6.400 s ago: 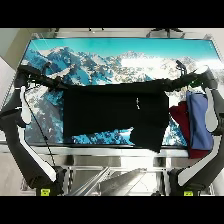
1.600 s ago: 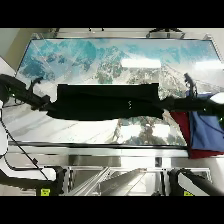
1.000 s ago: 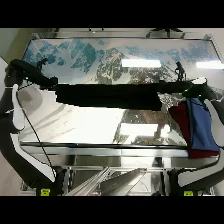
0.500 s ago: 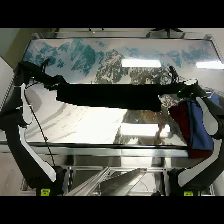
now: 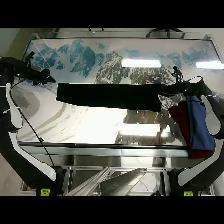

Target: Fold the shirts.

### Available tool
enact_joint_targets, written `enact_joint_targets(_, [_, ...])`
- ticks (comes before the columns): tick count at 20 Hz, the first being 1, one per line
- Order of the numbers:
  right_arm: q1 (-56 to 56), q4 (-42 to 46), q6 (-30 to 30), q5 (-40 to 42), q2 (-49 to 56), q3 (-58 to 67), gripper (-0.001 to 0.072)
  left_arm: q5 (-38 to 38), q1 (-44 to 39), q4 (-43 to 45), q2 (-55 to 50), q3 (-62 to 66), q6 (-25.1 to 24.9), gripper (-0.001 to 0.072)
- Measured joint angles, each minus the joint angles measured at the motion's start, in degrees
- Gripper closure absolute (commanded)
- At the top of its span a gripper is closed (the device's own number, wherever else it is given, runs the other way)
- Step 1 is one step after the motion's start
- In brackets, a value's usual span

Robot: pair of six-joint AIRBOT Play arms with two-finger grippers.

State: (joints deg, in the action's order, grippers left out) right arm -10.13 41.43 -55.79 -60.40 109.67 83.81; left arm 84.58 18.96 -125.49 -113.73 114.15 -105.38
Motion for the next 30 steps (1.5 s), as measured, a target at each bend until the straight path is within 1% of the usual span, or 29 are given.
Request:
enact_joint_targets(2, [0.85,0.09,-0.9,-0.35,1.33,0.04,0.047,0.46,-1.97,-1.07,0.24,-0.11,0.0,0.0669])
enact_joint_targets(3, [1.22,0.09,-1.46,-0.9,1.97,0.0,0.057,0.74,-3.08,-1.33,0.35,-0.15,0.0,0.0668])
enact_joint_targets(4, [1.55,0.22,-1.64,-1.51,2.29,0.0,0.0695,0.68,-4.5,-1.57,0.44,-0.17,0.0,0.0668])
enact_joint_targets(9, [2.29,0.31,-2.73,-8.22,1.86,2.78,0.0694,-1.05,-14.53,-2.14,-0.63,-0.2,0.0,0.0686])
enact_joint_targets(10, [2.34,-0.85,-3.02,-9.68,0.87,4.11,0.0694,-1.79,-16.76,-2.14,-1.4,-0.2,0.0,0.0686])
enact_joint_targets(16, [2.45,-5.88,-6.78,-17.09,-7.06,13.05,0.0694,-8.35,-32.65,-2.32,-9.29,0.28,1.11,0.0686])
enact_joint_targets(20, [3.08,-8.09,-9.22,-21.49,-9.4,16.35,0.0694,-11.67,-38.62,-2.27,-14.12,3.96,2.4,0.0687])
enact_joint_targets(23, [4.42,-9.14,-10.27,-22.75,-9.92,17.11,0.0694,-12.57,-39.41,-2.47,-14.1,5.35,2.97,0.0688])
enact_joint_targets(26, [7.23,-12.46,-10.51,-23.21,-10.23,17.42,0.0694,-9.05,-35.8,-3.17,-8.46,5.88,2.75,0.0687])
enact_joint_targets(28, [10.8,-15.28,-10.56,-20.44,-10.36,17.51,0.0694,-5.35,-30.82,-3.41,-1.68,6.01,2.32,0.0687])
enact_joint_targets(30, [16.61,-17.22,-10.23,-14.12,-10.05,17.55,0.0693,-2.36,-25.4,-3.43,4.94,5.95,2.21,0.0687])
